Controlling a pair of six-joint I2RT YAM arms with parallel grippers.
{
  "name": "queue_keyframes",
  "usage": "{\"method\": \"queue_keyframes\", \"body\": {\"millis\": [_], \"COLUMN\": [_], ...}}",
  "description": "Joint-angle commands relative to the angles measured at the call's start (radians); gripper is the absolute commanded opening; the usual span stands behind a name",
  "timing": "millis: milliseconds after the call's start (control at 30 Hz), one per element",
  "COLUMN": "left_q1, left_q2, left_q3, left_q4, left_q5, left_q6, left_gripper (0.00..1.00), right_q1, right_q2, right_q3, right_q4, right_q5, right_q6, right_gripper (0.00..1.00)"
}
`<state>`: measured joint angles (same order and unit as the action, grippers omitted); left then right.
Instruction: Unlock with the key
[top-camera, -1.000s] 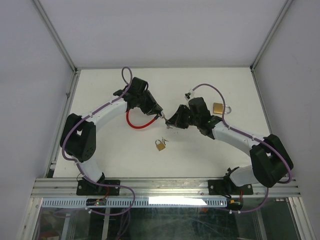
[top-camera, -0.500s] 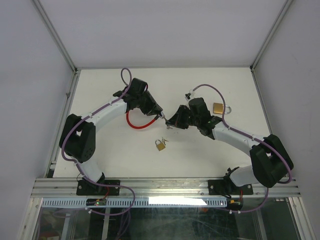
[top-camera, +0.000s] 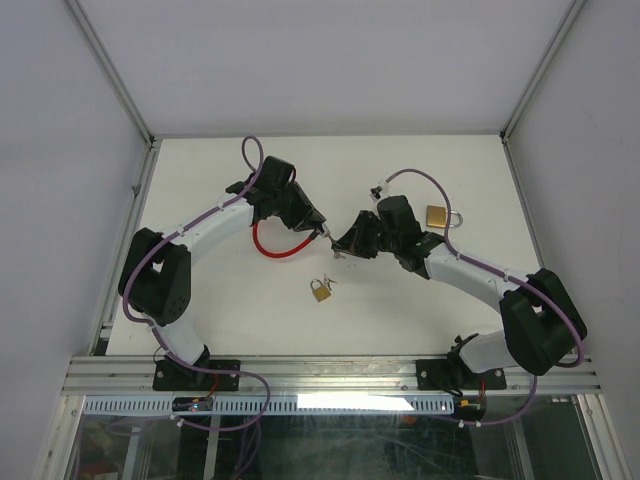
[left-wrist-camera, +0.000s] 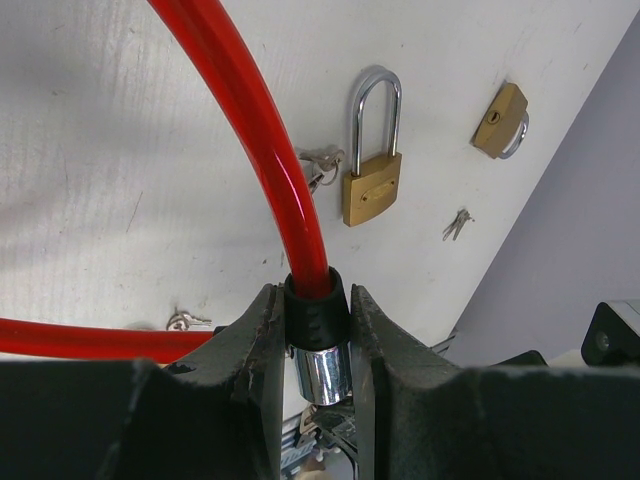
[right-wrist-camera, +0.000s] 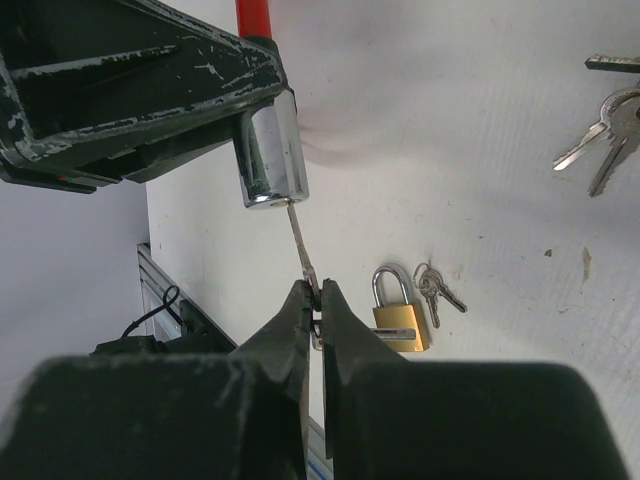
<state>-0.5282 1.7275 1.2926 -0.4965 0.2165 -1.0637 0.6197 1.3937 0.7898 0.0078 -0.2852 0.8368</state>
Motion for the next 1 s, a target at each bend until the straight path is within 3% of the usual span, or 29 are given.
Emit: {"method": "queue_keyframes", "body": {"millis": [0, 967], "left_q1": [0.002, 0.002], "left_q2": [-0.063, -0.063], "left_q3": [-0.004, 0.002], "left_q4": [0.044, 0.044], "left_q5": [0.051, 0.052], "left_q6": [-0.022, -0.024], "left_gripper": [0.0, 0.0], "right_q1": [0.002, 0.014], "right_q2": [-0.018, 0.008], "right_q3": [0.026, 0.054], "right_q4": [0.031, 0.015], "right_q5": [0.005, 0.003], "right_q6": [0.003, -0.01], "right_gripper": [0.0, 0.0]}}
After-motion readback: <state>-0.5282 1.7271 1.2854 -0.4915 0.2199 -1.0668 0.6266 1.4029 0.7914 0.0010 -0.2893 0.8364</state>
